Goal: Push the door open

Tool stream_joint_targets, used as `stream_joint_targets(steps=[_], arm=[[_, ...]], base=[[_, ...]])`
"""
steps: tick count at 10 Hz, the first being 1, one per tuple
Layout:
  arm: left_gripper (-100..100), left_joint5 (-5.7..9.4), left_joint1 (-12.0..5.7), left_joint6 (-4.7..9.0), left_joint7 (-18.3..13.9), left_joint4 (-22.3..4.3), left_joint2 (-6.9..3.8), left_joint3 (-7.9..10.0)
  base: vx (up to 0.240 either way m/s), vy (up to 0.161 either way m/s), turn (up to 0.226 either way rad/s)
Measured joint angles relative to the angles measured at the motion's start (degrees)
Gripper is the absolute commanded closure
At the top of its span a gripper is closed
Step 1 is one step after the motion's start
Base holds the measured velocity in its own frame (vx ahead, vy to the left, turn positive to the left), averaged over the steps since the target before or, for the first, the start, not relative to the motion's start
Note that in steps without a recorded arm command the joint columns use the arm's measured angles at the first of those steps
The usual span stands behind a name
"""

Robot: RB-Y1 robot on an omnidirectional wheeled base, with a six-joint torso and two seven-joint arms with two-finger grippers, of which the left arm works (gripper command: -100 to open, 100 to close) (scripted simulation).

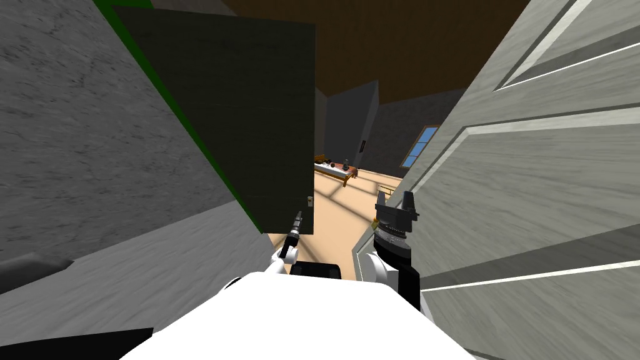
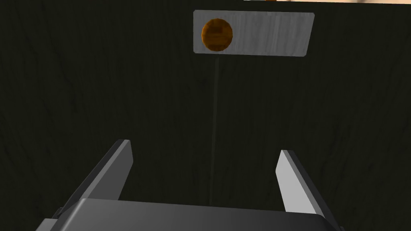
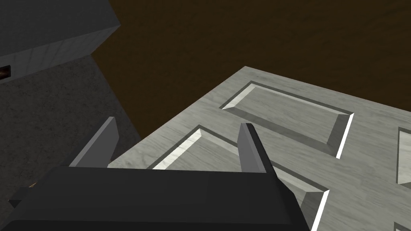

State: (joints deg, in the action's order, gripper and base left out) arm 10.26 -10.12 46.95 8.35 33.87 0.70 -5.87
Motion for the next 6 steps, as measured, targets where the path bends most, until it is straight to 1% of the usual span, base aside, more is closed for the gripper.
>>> stream_joint_targets(steps=[1, 2, 3, 4, 5, 6], arm=[[-100, 0.58, 0.42, -0.38, 0.48, 0.98, 0.99, -0.52], [-100, 0.63, 0.47, -0.53, 0.59, 1.12, 1.10, -0.59], [-100, 0.74, -0.08, -0.22, 0.50, 0.27, 0.06, -0.44], [-100, 0.75, 0.27, -0.22, 0.68, 0.74, -0.66, -0.41], [-100, 0.73, 0.76, -0.40, 0.92, 1.47, -1.16, -0.42], [-100, 0.79, 0.51, -0.11, 0.88, 0.93, -1.72, -0.35]], base=[[-0.051, -0.028, 0.003], [0.108, 0.004, -0.023], [0.217, 0.039, -0.019], [0.214, 0.025, -0.018], [0.185, -0.015, -0.018], [0.204, -0.016, -0.016]])
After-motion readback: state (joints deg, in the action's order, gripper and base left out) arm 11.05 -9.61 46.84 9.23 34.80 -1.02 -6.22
